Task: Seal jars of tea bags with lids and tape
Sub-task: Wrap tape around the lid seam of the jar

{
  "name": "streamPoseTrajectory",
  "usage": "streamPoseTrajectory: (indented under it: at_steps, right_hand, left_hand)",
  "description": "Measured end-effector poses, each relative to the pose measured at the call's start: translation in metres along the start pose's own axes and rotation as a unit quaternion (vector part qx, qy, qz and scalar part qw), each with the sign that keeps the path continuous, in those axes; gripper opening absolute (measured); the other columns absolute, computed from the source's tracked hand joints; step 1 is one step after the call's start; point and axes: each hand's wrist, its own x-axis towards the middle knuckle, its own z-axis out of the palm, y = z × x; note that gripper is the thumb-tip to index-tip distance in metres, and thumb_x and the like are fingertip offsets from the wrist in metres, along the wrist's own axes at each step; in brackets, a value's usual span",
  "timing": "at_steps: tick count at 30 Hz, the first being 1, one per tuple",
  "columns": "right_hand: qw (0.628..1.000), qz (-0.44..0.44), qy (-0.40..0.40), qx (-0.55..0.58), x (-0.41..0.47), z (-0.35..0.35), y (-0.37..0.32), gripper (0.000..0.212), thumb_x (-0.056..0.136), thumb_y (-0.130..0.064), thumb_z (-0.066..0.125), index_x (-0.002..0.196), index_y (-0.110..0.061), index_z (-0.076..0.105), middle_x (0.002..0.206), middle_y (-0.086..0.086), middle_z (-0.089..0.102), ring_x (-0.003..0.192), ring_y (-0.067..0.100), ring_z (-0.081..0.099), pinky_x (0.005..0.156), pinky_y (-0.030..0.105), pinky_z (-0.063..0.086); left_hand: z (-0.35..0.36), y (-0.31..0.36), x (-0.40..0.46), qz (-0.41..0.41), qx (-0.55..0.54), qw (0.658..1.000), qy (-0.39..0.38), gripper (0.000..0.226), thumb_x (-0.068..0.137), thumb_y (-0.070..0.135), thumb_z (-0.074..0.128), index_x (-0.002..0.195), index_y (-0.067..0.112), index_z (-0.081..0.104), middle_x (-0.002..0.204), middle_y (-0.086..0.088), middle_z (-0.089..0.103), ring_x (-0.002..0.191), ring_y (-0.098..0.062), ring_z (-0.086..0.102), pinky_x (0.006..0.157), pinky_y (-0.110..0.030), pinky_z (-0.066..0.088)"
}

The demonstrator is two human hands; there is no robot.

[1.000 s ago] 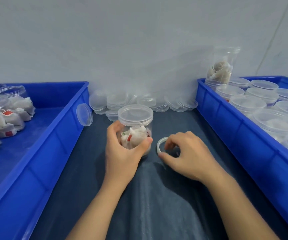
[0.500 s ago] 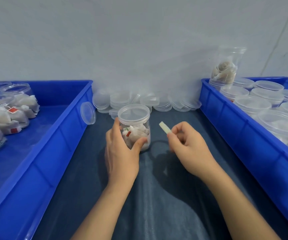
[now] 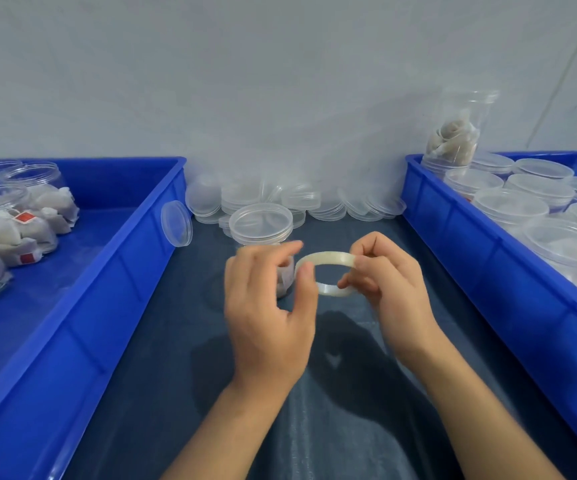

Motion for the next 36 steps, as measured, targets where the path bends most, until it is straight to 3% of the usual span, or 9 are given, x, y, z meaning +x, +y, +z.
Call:
streamPoseTrajectory:
  at_steps: [3, 5, 7, 11, 15, 18, 21, 29, 36]
  right_hand:
    - [0.990, -0.075, -0.002, -0.123, -0.007, 0.005, -0.002, 0.010, 0.094, -0.016, 0.053, 0.085, -0.013, 0.056, 0.071, 0.004, 0.050, 0.068, 0.026, 0.046, 0.064, 0.039, 0.043]
    - [0.971, -0.123, -0.023, -0.201, -0.010, 0.007, -0.001, 0.012, 0.100, -0.019, 0.049, 0.089, -0.020, 0.054, 0.071, -0.002, 0.049, 0.063, 0.014, 0.044, 0.057, 0.026, 0.037]
    - [0.948, -0.162, -0.041, -0.270, -0.012, 0.009, 0.001, 0.014, 0.104, -0.020, 0.044, 0.094, -0.025, 0.052, 0.078, -0.011, 0.050, 0.071, 0.013, 0.050, 0.065, 0.021, 0.037]
    - [0.903, -0.228, -0.040, -0.363, -0.012, 0.010, 0.003, 0.013, 0.104, -0.014, 0.041, 0.100, -0.019, 0.052, 0.087, -0.014, 0.048, 0.084, 0.020, 0.050, 0.075, 0.039, 0.043]
    - [0.865, -0.265, -0.031, -0.425, -0.012, 0.011, 0.001, 0.012, 0.101, -0.006, 0.046, 0.101, -0.016, 0.053, 0.087, -0.019, 0.040, 0.078, 0.020, 0.043, 0.072, 0.040, 0.040]
    - [0.847, -0.269, -0.043, -0.457, -0.012, 0.011, 0.000, 0.011, 0.101, -0.006, 0.048, 0.098, -0.012, 0.055, 0.084, -0.009, 0.047, 0.075, 0.023, 0.043, 0.070, 0.045, 0.041]
    - [0.836, -0.265, -0.048, -0.478, -0.012, 0.010, -0.001, 0.011, 0.101, -0.008, 0.048, 0.097, -0.011, 0.058, 0.084, -0.005, 0.052, 0.075, 0.024, 0.045, 0.070, 0.047, 0.042]
    - [0.790, -0.305, 0.011, -0.532, -0.009, 0.015, 0.003, 0.005, 0.099, -0.016, 0.068, 0.100, -0.012, 0.069, 0.077, -0.005, 0.061, 0.066, 0.025, 0.055, 0.062, 0.040, 0.046]
    - [0.749, -0.290, 0.069, -0.592, -0.004, 0.018, 0.010, 0.023, 0.097, -0.024, 0.072, 0.117, -0.012, 0.072, 0.066, -0.003, 0.064, 0.064, 0.026, 0.060, 0.064, 0.039, 0.048]
  left_hand:
    - [0.003, 0.001, -0.002, 0.002, -0.022, 0.999, -0.045, 0.017, 0.098, 0.021, 0.077, 0.111, 0.009, 0.077, 0.102, -0.002, 0.062, 0.088, -0.022, 0.062, 0.076, -0.035, 0.054]
    - [0.002, 0.001, -0.002, -0.015, -0.032, 0.998, -0.051, 0.019, 0.096, 0.024, 0.079, 0.110, 0.012, 0.078, 0.099, -0.001, 0.062, 0.082, -0.021, 0.060, 0.073, -0.029, 0.052]
    - [0.002, 0.000, -0.001, -0.029, -0.042, 0.998, -0.046, 0.018, 0.093, 0.022, 0.082, 0.109, 0.013, 0.078, 0.098, 0.000, 0.063, 0.081, -0.020, 0.065, 0.071, -0.027, 0.054]
    - [0.003, 0.000, -0.001, -0.079, -0.078, 0.993, -0.029, 0.010, 0.093, 0.016, 0.082, 0.102, 0.012, 0.080, 0.095, 0.005, 0.070, 0.085, -0.019, 0.072, 0.074, -0.026, 0.058]
    - [0.004, 0.003, -0.002, -0.165, -0.116, 0.979, -0.035, 0.007, 0.094, 0.013, 0.081, 0.094, 0.020, 0.081, 0.090, 0.010, 0.075, 0.088, -0.017, 0.074, 0.076, -0.019, 0.055]
    - [0.006, 0.003, -0.002, -0.231, -0.133, 0.963, -0.035, 0.016, 0.094, 0.014, 0.081, 0.088, 0.029, 0.079, 0.084, 0.014, 0.076, 0.081, -0.007, 0.074, 0.071, -0.012, 0.052]
    - [0.007, 0.002, -0.001, -0.262, -0.140, 0.954, -0.045, 0.012, 0.095, 0.018, 0.079, 0.087, 0.027, 0.077, 0.080, 0.014, 0.076, 0.076, -0.006, 0.074, 0.069, -0.011, 0.051]
    - [0.004, -0.001, 0.001, -0.232, -0.112, 0.964, -0.062, 0.011, 0.102, 0.021, 0.068, 0.091, 0.020, 0.071, 0.085, 0.008, 0.075, 0.083, -0.012, 0.073, 0.073, -0.013, 0.051]
    - [0.006, 0.006, -0.001, -0.209, -0.110, 0.967, -0.095, 0.014, 0.105, 0.020, 0.063, 0.092, 0.021, 0.065, 0.083, 0.005, 0.072, 0.077, -0.013, 0.069, 0.069, -0.011, 0.047]
